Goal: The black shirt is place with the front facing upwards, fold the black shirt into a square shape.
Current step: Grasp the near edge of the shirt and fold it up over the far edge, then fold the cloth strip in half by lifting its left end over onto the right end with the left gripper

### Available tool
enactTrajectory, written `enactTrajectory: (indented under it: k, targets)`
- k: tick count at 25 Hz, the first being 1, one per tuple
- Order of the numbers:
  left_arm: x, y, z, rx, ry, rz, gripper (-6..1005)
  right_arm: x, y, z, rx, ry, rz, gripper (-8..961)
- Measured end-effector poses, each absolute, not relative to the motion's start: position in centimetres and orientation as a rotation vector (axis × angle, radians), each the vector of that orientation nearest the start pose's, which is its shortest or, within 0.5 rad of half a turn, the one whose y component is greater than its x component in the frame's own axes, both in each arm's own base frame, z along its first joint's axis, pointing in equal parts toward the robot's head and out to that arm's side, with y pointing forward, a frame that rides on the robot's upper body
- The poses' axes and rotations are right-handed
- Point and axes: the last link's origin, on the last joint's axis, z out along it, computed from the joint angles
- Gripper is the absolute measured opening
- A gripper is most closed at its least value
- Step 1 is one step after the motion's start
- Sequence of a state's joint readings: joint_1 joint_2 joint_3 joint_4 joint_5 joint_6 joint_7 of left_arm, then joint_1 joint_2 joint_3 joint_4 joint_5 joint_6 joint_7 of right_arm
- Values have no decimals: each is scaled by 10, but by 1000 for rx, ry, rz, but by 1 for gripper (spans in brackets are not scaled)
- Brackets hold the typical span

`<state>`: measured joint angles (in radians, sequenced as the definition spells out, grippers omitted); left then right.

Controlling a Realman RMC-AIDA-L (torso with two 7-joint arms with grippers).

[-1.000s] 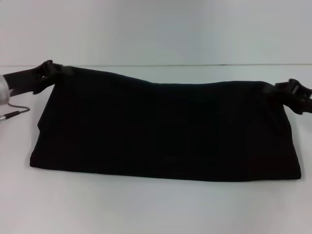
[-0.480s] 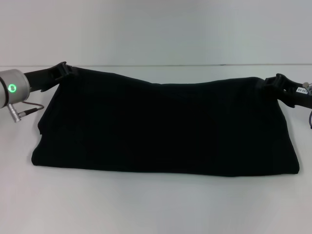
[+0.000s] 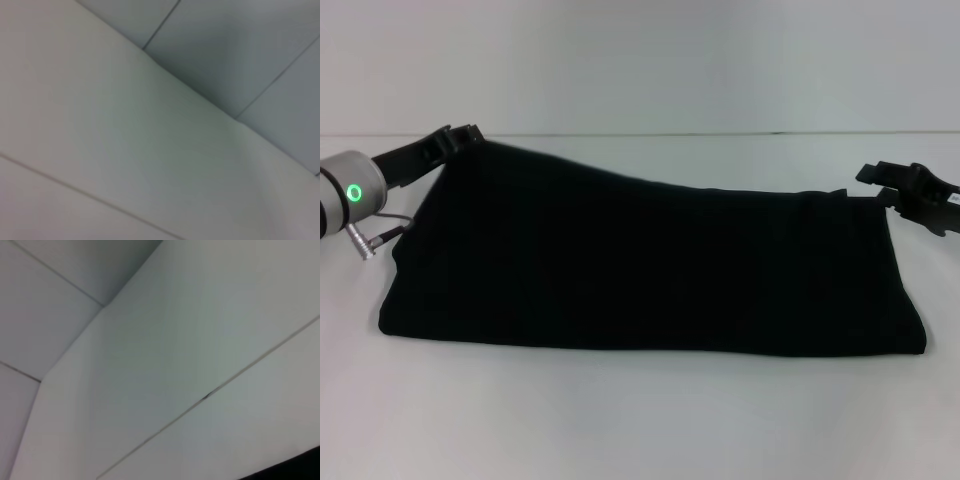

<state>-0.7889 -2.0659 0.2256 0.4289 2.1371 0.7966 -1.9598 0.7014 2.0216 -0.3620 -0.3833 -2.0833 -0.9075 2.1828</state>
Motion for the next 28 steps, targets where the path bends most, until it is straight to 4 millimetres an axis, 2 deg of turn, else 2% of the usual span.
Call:
enactTrajectory:
  k: [5, 9, 12, 16, 18, 20, 23, 28]
  targets:
    - [-304, 438, 20, -1692, -1482, -728, 373, 321, 405, 24, -1629, 1771, 925, 522]
    - [-311, 434, 21, -1680, -1483, -721, 549, 318, 397, 24, -1699, 1719, 974, 617]
    - [-314, 427, 31, -1655, -1536, -830, 683, 310, 389, 24, -1841, 1615, 990, 664]
    - [-311, 408, 55, -1766, -1632, -997, 847, 296, 368, 25, -2191, 1324, 953, 666]
    - [-312, 393, 66, -1822, -1760, -1020, 857, 290, 353, 21, -2377, 1117, 906, 642]
    - [-317, 377, 74, -1850, -1884, -1002, 868, 289, 341, 16, -2476, 970, 868, 649]
    - [-333, 350, 83, -1808, -2059, -964, 878, 291, 329, 5, -2545, 798, 810, 708]
    - [-359, 315, 79, -1660, -2252, -896, 878, 296, 314, -12, -2581, 635, 743, 856]
